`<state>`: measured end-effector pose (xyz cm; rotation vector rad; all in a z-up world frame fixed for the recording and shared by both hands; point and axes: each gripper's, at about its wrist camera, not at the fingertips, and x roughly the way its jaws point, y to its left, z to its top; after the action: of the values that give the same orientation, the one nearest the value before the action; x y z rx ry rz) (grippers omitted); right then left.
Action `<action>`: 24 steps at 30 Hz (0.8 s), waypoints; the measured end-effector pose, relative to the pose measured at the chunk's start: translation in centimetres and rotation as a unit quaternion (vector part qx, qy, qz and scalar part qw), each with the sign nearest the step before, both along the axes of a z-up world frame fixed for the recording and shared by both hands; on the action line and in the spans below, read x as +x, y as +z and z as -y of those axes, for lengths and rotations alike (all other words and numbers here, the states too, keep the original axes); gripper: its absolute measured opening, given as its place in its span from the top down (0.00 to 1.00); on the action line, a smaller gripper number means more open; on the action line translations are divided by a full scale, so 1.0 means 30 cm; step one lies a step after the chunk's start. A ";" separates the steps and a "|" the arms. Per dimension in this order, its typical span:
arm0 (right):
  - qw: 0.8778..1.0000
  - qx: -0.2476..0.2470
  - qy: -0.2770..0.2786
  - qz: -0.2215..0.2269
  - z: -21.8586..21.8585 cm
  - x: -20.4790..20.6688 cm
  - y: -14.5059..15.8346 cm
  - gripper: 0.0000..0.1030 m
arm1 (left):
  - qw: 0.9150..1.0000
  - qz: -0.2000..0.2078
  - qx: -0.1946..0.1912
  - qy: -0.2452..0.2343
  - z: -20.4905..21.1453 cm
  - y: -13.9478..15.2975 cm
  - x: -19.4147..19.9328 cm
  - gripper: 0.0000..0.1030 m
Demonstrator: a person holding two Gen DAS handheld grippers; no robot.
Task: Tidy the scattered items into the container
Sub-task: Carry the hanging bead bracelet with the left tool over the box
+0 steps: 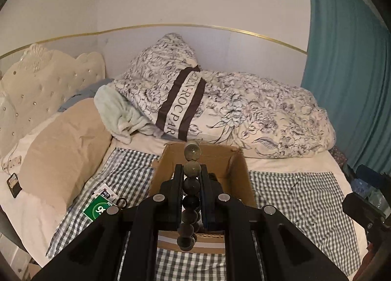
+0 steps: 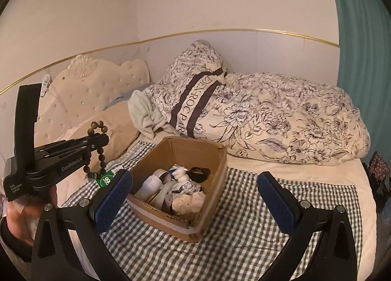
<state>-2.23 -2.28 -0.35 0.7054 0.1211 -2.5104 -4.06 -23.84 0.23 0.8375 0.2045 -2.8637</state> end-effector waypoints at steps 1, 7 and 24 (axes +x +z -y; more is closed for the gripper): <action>1.000 0.000 0.003 0.002 0.012 -0.010 -0.009 0.00 | 1.000 0.003 0.000 0.000 0.005 -0.009 -0.009 0.89; 1.000 0.007 0.010 0.015 0.074 -0.087 -0.061 0.00 | 1.000 0.027 0.003 -0.007 0.024 -0.089 -0.095 0.89; 0.996 0.024 -0.002 0.081 0.169 -0.388 -0.324 0.00 | 0.992 0.122 0.014 -0.030 0.030 -0.379 -0.416 0.89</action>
<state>-13.88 -7.36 -10.08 0.9256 0.1225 -2.4490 -16.53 -24.74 -11.15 1.2082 0.1921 -2.7838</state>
